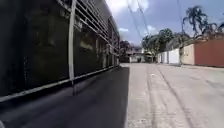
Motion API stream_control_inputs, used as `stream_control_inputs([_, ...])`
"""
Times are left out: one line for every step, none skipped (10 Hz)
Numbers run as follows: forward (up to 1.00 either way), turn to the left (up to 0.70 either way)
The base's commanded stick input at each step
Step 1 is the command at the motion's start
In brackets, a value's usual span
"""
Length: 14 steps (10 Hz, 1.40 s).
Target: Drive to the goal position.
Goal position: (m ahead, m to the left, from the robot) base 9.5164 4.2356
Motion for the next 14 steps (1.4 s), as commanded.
stream_control_inputs([1.00,-0.07])
stream_control_inputs([1.00,0.00])
stream_control_inputs([1.00,0.00])
stream_control_inputs([1.00,0.00])
stream_control_inputs([1.00,0.00])
stream_control_inputs([1.00,0.00])
stream_control_inputs([1.00,0.00])
stream_control_inputs([1.00,0.00])
stream_control_inputs([1.00,0.00])
stream_control_inputs([1.00,0.00])
stream_control_inputs([1.00,0.00])
stream_control_inputs([1.00,0.00])
stream_control_inputs([1.00,0.00])
stream_control_inputs([1.00,0.00])
